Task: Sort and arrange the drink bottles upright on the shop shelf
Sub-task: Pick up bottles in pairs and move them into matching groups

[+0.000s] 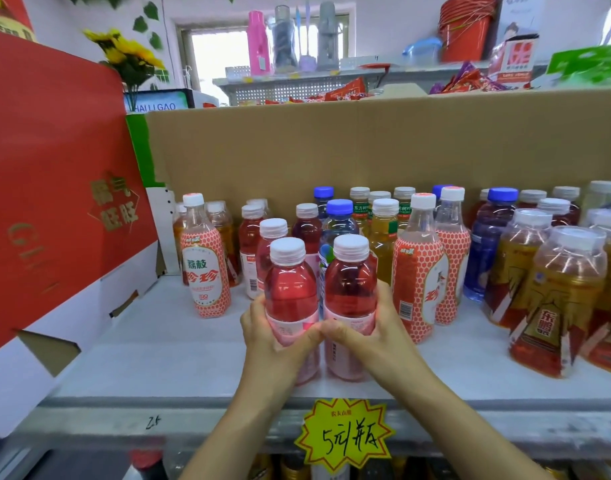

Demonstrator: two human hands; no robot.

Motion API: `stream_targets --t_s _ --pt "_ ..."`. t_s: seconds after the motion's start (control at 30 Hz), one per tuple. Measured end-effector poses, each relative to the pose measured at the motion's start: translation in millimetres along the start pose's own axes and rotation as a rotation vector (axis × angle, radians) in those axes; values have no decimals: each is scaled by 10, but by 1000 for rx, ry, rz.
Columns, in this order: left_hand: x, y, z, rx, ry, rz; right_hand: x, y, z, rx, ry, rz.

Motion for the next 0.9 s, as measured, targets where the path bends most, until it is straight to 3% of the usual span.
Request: stream_targets --t_s 0.17,0.27,0.33,0.47,0.63,0.9 --pt "-18 184 12 -110 24 87 22 58 173 48 102 -143" --pt "-281 463 -44 -118 -9 -56 -53 111 488 116 303 -301" --pt "-602 615 -58 -139 -2 -172 -146 55 754 222 450 -317" --pt "-1299 797 -42 -230 -28 -287 -368 -274 1185 400 544 -108" --pt "-1832 805 148 -228 101 -222 -617 -651 1435 757 495 183" --pt "-1843 819 194 -251 123 -75 -841 -843 1495 652 409 236"
Point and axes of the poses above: each hand's wrist, its own x-axis away from the middle knuckle, its own y-axis out of the back of the hand, z = x × y, the point moved 4 cm from there along -x, towards the middle knuckle, and after that the axes turned 15 degrees about -z, right-handed, at the moved point
